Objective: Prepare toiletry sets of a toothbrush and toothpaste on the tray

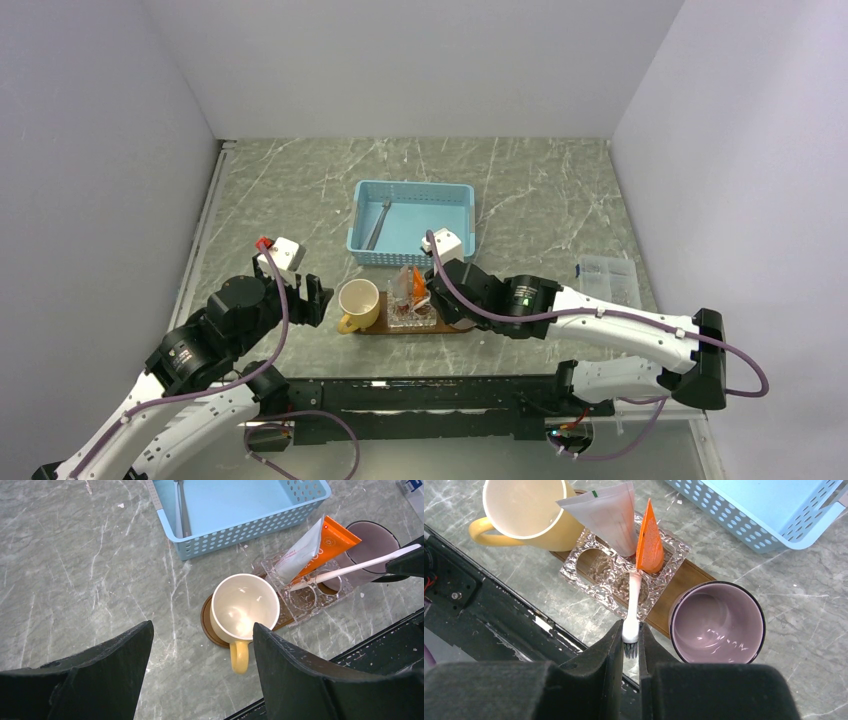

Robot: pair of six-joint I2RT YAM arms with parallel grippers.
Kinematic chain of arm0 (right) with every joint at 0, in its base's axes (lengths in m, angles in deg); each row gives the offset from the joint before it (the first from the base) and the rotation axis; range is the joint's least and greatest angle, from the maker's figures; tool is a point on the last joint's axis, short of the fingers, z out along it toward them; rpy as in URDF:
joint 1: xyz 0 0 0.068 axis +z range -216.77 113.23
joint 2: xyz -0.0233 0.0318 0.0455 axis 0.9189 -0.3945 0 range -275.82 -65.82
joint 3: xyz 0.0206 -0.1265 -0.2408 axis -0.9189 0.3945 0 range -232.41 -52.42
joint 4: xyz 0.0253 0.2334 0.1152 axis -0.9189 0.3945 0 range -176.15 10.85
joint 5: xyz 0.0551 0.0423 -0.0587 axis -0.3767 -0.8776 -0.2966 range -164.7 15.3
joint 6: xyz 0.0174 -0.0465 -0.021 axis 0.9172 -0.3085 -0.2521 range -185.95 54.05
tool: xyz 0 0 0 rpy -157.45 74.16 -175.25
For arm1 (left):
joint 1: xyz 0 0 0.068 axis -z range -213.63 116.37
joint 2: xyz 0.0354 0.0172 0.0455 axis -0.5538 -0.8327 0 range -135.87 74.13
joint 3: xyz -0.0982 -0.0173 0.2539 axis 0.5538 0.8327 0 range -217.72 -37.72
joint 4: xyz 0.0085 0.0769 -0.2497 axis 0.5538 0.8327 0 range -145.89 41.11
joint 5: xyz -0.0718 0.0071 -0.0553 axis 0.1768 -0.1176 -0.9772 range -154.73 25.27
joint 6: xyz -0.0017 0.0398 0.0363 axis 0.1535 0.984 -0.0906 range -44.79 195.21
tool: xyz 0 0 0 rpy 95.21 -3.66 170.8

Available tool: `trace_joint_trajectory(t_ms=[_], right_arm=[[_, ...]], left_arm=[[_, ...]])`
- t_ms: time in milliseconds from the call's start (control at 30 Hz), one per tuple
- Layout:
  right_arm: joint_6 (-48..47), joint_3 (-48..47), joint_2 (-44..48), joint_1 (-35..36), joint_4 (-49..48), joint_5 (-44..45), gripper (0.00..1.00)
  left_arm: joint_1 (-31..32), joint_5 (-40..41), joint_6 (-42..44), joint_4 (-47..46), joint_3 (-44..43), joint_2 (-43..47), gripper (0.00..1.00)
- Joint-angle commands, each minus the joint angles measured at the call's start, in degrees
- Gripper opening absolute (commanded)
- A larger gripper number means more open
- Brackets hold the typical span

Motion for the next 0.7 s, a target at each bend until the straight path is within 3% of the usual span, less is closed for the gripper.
trace_joint_trajectory(t_ms=[0, 200, 667], right_arm=[[1.1, 0.8, 1.9, 0.9, -3.3, 2.9, 0.00], [0.8, 0.6, 0.8, 1.2, -3.1, 4.2, 0.01], [1.1, 0.1, 1.1, 2.1, -2.6, 4.4, 0.22]], left_arm=[[0.1, 0.4, -0.7, -2.0, 0.1, 0.5, 0.78], [0.1, 0.2, -0.6, -2.0, 0.1, 0.4, 0.78], [0.1, 0.4, -0.4, -1.9, 0.1, 0.2, 0.79]])
